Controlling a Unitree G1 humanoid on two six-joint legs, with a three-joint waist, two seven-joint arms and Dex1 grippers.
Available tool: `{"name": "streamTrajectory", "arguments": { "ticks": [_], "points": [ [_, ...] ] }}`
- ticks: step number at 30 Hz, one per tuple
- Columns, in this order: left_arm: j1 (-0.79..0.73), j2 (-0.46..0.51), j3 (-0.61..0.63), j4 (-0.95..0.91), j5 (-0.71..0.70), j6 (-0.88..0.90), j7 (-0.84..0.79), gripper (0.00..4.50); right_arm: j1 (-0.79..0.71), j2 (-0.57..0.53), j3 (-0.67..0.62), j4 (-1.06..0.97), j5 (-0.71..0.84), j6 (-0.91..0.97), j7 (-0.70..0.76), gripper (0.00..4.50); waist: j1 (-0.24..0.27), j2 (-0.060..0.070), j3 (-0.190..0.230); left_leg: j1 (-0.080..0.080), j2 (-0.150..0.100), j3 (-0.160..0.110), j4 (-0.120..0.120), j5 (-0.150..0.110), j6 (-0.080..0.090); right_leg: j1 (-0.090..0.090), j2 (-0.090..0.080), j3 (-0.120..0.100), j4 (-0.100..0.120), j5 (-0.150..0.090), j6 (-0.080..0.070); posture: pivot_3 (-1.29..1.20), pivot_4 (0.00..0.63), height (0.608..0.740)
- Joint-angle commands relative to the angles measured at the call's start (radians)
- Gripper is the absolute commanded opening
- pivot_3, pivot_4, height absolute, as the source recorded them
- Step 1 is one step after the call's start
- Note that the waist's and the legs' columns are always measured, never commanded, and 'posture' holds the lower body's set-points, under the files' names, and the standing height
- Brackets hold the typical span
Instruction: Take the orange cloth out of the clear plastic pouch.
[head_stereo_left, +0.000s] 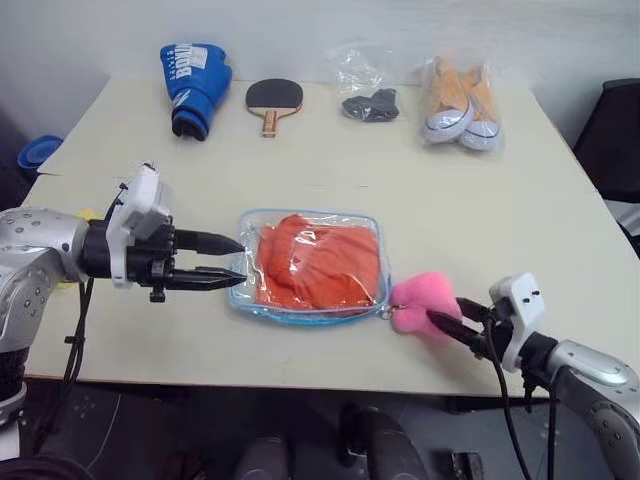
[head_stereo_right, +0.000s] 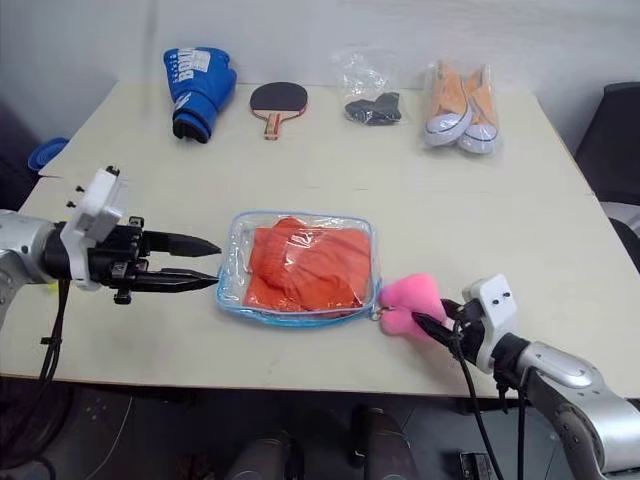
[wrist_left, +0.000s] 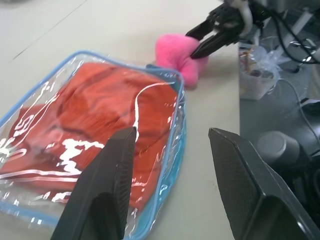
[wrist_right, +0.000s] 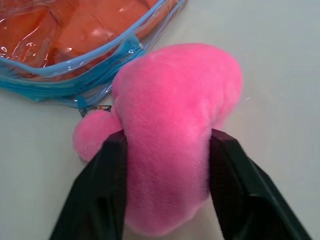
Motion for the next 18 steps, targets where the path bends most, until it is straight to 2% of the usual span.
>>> {"name": "streamTrajectory", "arguments": {
  "ticks": [1,4,6,11,18],
  "points": [
    [-0.018,0.0,-0.015,-0.041,-0.018,-0.008,-0.011,2.45,0.007,-0.019,-0.043,-0.062,-0.01,-0.065,0.031,0.87,-0.002,0.0,0.0,0.0,0.0,0.0,0.0,0.0,0.0,0.0,0.0,0.0,0.0,0.0,0.0,0.0,0.15,0.74],
    [-0.022,-0.002,-0.039,-0.046,-0.01,-0.017,-0.018,2.45,0.012,-0.054,-0.027,-0.108,-0.086,-0.173,0.079,0.04,-0.002,0.001,0.0,0.0,0.0,0.0,0.0,0.001,-0.001,0.0,0.001,0.001,0.0,0.0,0.0,0.0,0.15,0.74],
    [-0.021,-0.004,-0.057,-0.046,0.007,-0.035,-0.022,2.45,0.014,-0.114,0.028,-0.121,-0.213,-0.313,0.14,0.02,-0.001,0.001,0.0,0.001,0.0,0.0,0.0,0.001,-0.002,0.0,0.001,0.002,0.001,0.0,0.0,0.0,0.15,0.74],
    [-0.012,-0.022,-0.098,-0.035,0.047,-0.08,-0.017,2.45,-0.045,-0.197,0.139,-0.046,-0.382,-0.598,0.284,0.02,-0.001,0.0,0.0,0.001,-0.001,0.0,0.0,0.001,-0.002,0.0,0.002,0.003,0.001,0.0,0.0,0.0,0.15,0.74],
    [0.021,-0.039,-0.107,-0.035,0.089,-0.115,0.014,2.45,-0.22,-0.197,0.302,0.102,-0.48,-0.831,0.416,0.02,-0.001,0.0,0.001,0.0,0.0,0.0,0.0,0.002,-0.002,0.0,0.002,0.002,0.0,0.0,0.0,0.0,0.15,0.74]
  ]
}}
